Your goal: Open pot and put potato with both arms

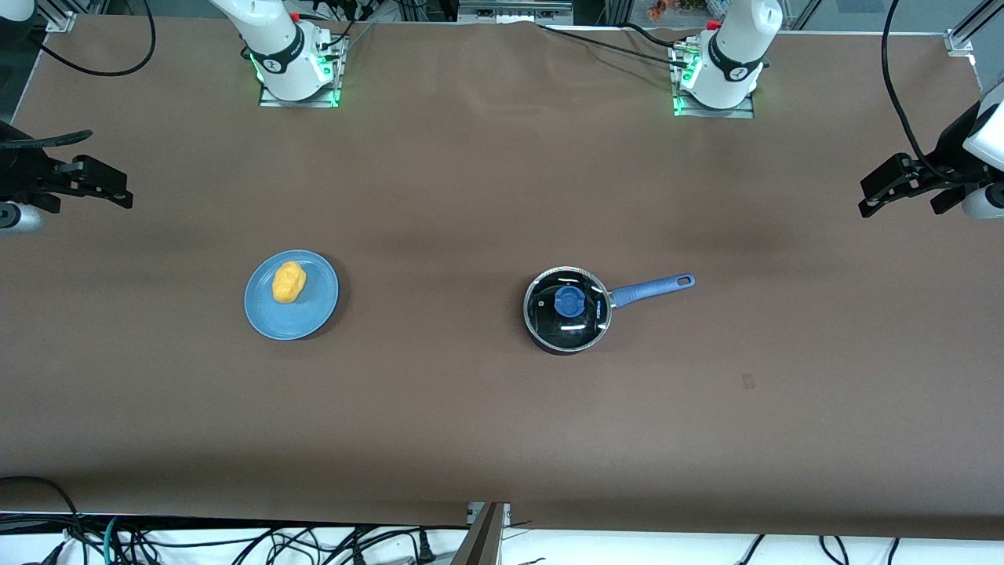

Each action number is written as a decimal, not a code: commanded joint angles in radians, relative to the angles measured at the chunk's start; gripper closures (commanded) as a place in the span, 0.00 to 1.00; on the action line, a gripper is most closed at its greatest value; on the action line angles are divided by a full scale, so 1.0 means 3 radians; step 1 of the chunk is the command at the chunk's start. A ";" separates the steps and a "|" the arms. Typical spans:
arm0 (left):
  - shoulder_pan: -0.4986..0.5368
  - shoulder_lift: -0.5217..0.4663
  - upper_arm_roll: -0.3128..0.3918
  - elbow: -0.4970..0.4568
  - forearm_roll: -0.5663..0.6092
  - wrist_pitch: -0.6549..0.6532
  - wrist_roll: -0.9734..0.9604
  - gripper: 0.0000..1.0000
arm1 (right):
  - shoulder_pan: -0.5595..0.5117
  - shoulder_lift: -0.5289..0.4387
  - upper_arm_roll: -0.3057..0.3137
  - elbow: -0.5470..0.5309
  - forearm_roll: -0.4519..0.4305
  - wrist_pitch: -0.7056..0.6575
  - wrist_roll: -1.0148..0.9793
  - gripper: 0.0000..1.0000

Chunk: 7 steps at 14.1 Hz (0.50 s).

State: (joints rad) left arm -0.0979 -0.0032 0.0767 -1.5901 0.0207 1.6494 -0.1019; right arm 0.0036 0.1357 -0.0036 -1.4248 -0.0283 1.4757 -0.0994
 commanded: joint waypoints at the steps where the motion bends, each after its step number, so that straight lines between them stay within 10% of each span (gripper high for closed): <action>1: 0.0015 0.0001 0.0000 0.0049 -0.0064 -0.0133 0.0079 0.00 | -0.0027 0.0028 0.0017 0.0076 -0.0003 -0.0015 -0.0052 0.00; 7: 0.0025 0.0026 0.0025 0.0095 -0.0028 -0.0185 0.0027 0.00 | -0.0033 0.0033 0.0017 0.0076 -0.0003 -0.0015 -0.0052 0.00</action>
State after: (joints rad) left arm -0.0963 -0.0033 0.0797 -1.5899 0.0207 1.6176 -0.1053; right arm 0.0036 0.1358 -0.0036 -1.4248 -0.0283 1.4757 -0.0994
